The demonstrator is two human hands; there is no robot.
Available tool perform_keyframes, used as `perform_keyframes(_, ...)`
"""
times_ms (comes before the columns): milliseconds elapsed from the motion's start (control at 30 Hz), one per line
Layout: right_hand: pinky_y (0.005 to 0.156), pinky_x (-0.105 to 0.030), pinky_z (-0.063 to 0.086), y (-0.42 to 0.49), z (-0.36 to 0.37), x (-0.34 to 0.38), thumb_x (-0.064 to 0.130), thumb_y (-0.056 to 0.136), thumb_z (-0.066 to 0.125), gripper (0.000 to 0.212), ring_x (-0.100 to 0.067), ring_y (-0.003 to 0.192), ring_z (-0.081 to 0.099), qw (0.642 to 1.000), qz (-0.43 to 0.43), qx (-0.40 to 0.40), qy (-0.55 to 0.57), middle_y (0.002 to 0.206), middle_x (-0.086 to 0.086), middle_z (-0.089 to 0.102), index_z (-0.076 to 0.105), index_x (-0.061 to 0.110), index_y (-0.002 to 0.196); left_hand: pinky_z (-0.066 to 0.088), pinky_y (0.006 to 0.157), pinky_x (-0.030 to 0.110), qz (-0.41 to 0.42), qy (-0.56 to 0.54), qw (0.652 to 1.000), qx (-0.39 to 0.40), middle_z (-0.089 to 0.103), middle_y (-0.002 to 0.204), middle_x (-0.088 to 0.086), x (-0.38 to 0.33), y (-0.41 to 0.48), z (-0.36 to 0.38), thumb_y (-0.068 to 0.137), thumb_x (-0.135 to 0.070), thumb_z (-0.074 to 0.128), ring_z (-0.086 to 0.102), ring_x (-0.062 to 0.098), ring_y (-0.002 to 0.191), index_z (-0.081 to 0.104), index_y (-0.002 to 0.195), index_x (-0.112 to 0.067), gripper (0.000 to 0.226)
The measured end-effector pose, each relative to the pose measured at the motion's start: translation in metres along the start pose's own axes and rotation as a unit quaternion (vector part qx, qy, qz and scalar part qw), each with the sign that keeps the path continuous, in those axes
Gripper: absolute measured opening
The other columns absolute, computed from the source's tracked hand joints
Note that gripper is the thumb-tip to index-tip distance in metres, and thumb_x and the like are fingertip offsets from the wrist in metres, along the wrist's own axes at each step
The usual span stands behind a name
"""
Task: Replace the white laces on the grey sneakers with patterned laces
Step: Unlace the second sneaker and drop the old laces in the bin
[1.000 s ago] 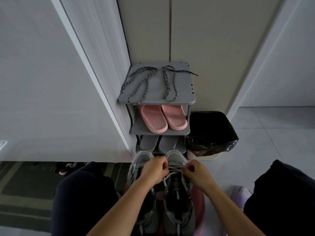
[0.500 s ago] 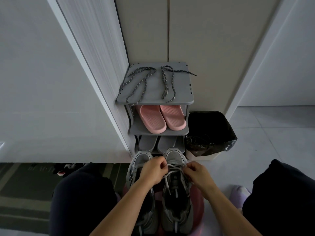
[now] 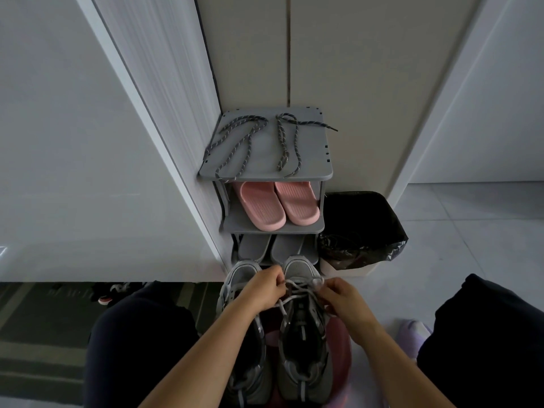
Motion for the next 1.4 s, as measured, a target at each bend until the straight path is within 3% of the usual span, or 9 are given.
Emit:
perform_keyframes(100,0.05,-0.019,0.035,0.002,0.005,-0.006,0.014,0.088,0.061,0.011,-0.012,0.057,0.045,1.0,-0.007,0.008,-0.019,0.067,-0.004,0.054,0.06,0.004,0.084,0.038,0.062,0.021,-0.003,-0.033,0.999,-0.005,0.06,0.09,0.009,0.004,-0.002,0.002,0.092,-0.018,0.054,0.056,0.017,0.079,0.058,0.099,-0.008,0.013)
perform_keyframes(200,0.053,-0.023,0.035,0.005,0.003,-0.009,0.018,0.091,0.057,0.019,-0.014,0.057,0.043,1.0,-0.001,-0.015,-0.012,0.064,-0.005,0.052,0.058,0.004,0.077,0.036,0.062,0.023,-0.002,-0.037,0.999,-0.016,0.057,0.083,0.005,0.003,-0.005,0.003,0.09,-0.016,0.053,0.052,0.019,0.072,0.054,0.086,-0.015,0.005)
perform_keyframes(333,0.061,-0.024,0.043,0.002,-0.017,-0.007,0.011,0.096,0.045,0.021,-0.015,0.064,0.053,0.997,0.028,-0.029,0.063,0.069,-0.006,0.056,0.055,0.005,0.078,0.035,0.057,0.026,-0.027,0.023,0.998,-0.055,0.046,0.067,-0.003,0.011,-0.002,-0.02,0.087,-0.016,0.055,0.044,0.014,0.061,0.035,0.064,-0.022,0.031)
perform_keyframes(433,0.06,-0.02,0.043,0.001,-0.022,-0.008,0.015,0.096,0.045,0.019,-0.013,0.067,0.055,0.999,0.016,-0.027,0.024,0.079,-0.01,0.061,0.055,0.004,0.085,0.032,0.056,0.024,-0.018,0.045,0.999,-0.018,0.044,0.069,-0.004,0.007,-0.001,-0.018,0.088,-0.019,0.056,0.04,0.01,0.06,0.035,0.067,-0.022,0.03)
perform_keyframes(567,0.062,-0.016,0.042,0.003,-0.006,-0.007,0.021,0.09,0.057,0.015,-0.01,0.072,0.055,0.998,-0.022,-0.024,-0.058,0.081,-0.003,0.062,0.061,0.007,0.089,0.037,0.065,0.03,-0.04,0.005,0.999,-0.002,0.049,0.076,0.0,0.006,-0.001,-0.003,0.093,-0.025,0.052,0.049,0.018,0.074,0.044,0.088,-0.014,0.014)
perform_keyframes(700,0.056,-0.004,0.042,0.0,0.002,-0.004,0.006,0.088,0.059,0.017,-0.011,0.072,0.058,0.997,-0.057,-0.027,-0.05,0.071,0.004,0.062,0.06,0.016,0.074,0.042,0.07,0.033,-0.045,0.022,0.998,-0.041,0.063,0.097,0.015,0.005,-0.003,0.0,0.094,-0.025,0.048,0.059,0.032,0.093,0.044,0.082,-0.012,0.018)
perform_keyframes(867,0.042,-0.007,0.033,-0.002,-0.035,-0.009,0.0,0.088,0.052,0.015,-0.018,0.062,0.043,0.992,-0.029,-0.115,0.041,0.07,-0.012,0.05,0.053,0.0,0.073,0.044,0.062,0.033,-0.038,0.072,0.988,-0.128,0.053,0.072,-0.002,0.019,-0.007,-0.039,0.095,-0.02,0.044,0.054,0.017,0.069,0.045,0.078,-0.018,0.017)
perform_keyframes(1133,0.081,-0.029,0.046,0.006,0.001,-0.001,0.015,0.089,0.059,0.008,-0.019,0.086,0.062,0.995,-0.064,-0.043,-0.061,0.087,-0.007,0.068,0.064,0.009,0.088,0.044,0.072,0.034,-0.018,0.023,0.994,-0.106,0.065,0.1,0.009,-0.004,-0.01,-0.005,0.095,-0.022,0.046,0.059,0.025,0.09,0.055,0.097,-0.008,0.016)
perform_keyframes(1400,0.057,-0.012,0.04,-0.005,-0.004,-0.007,0.015,0.092,0.054,0.022,-0.013,0.066,0.052,0.99,-0.081,-0.073,-0.091,0.068,-0.002,0.058,0.054,0.012,0.07,0.041,0.066,0.032,-0.022,0.043,0.989,-0.138,0.066,0.099,0.011,-0.008,-0.026,0.007,0.094,-0.014,0.045,0.061,0.029,0.091,0.056,0.095,-0.009,0.012)
Point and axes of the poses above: each hand's wrist, its own y-axis towards the middle knuckle, its own z-axis out of the palm, x = y × z, the point moved 8 cm from there along y, towards the middle knuckle
